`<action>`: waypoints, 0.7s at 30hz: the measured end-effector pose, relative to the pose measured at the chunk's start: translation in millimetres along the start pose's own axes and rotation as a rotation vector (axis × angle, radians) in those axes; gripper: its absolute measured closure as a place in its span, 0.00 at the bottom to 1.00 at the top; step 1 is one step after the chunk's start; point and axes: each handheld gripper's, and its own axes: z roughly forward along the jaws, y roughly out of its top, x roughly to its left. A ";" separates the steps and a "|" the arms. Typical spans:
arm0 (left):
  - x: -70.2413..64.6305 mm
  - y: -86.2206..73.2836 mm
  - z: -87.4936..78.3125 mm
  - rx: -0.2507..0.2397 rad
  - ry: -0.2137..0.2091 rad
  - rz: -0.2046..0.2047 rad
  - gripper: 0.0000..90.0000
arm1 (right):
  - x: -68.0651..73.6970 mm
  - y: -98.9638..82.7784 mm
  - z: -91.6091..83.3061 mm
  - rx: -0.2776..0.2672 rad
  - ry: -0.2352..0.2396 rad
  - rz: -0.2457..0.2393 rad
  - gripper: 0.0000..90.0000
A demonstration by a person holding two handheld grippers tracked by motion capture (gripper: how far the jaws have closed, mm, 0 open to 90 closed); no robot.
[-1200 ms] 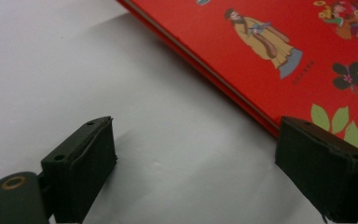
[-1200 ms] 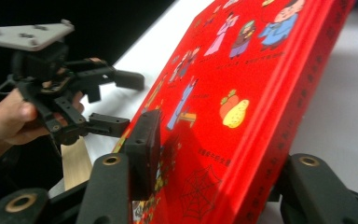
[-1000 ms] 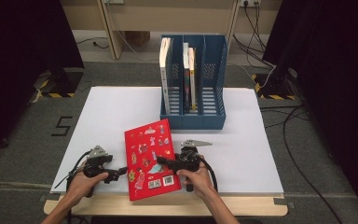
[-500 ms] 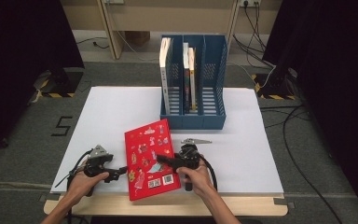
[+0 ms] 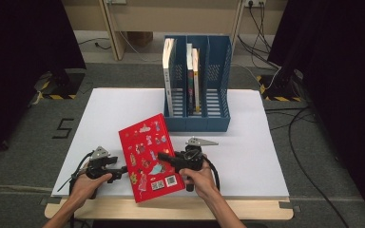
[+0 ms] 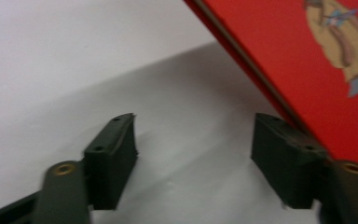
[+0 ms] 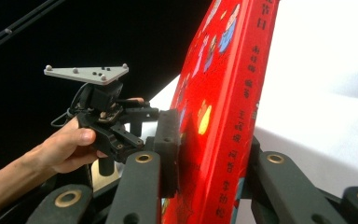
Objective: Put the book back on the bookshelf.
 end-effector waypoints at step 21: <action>7.5 2.5 -5.9 -0.048 -0.014 -0.101 0.24 | 12.5 27.2 -4.6 -0.065 0.097 -0.289 0.82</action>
